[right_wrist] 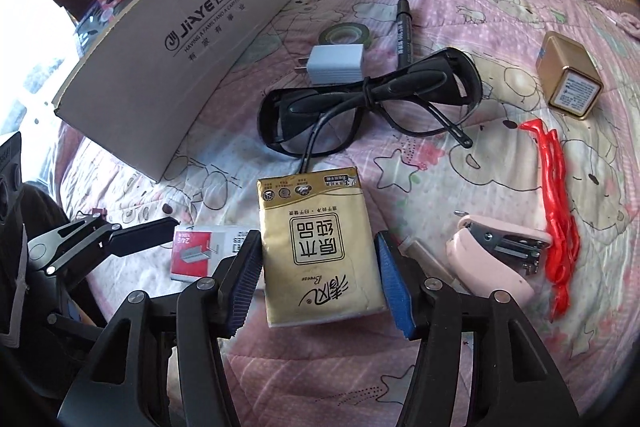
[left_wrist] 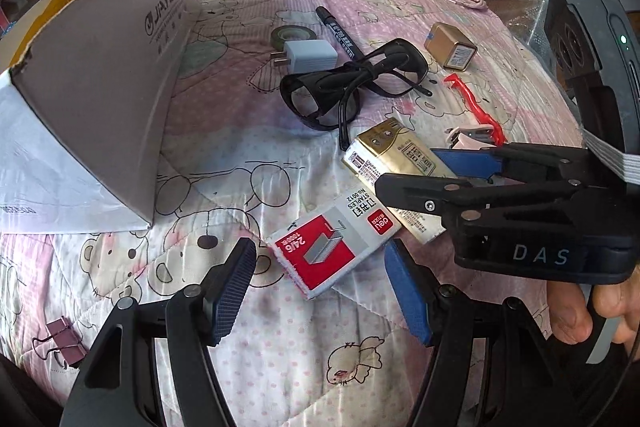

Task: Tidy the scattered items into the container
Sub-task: 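Grasp the gold tissue pack with the right tool while the left tool grasps the red staples box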

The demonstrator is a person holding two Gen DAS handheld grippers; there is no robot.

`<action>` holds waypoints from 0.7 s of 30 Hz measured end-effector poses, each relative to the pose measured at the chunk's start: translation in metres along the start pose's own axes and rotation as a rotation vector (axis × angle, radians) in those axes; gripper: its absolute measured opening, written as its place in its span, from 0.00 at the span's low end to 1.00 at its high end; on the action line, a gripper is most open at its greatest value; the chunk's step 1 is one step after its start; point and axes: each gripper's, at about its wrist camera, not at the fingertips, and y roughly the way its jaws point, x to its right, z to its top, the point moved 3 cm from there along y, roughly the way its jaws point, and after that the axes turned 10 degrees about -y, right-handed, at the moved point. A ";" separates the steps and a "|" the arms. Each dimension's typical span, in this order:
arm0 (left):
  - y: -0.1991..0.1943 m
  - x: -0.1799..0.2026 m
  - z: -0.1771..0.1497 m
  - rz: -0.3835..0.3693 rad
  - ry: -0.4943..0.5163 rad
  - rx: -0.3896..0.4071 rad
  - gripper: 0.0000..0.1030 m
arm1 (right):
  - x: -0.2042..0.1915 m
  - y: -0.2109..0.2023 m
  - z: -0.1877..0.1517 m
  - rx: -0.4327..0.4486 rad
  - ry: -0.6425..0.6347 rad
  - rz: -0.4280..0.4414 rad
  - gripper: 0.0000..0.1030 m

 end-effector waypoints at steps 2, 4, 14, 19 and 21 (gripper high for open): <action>0.005 0.003 0.000 0.003 0.010 -0.005 0.66 | 0.005 -0.003 0.000 0.008 0.018 0.001 0.57; 0.011 0.004 0.000 0.013 0.017 -0.007 0.66 | 0.006 -0.002 0.000 0.006 0.026 0.004 0.57; 0.016 0.008 0.007 0.032 0.063 0.036 0.42 | 0.009 0.001 -0.004 -0.002 0.051 -0.025 0.52; 0.012 0.006 0.008 0.022 0.033 0.038 0.42 | 0.005 -0.003 -0.007 0.003 0.063 -0.024 0.52; 0.009 0.008 0.008 0.028 0.033 0.042 0.42 | 0.002 -0.006 -0.008 0.010 0.065 -0.020 0.52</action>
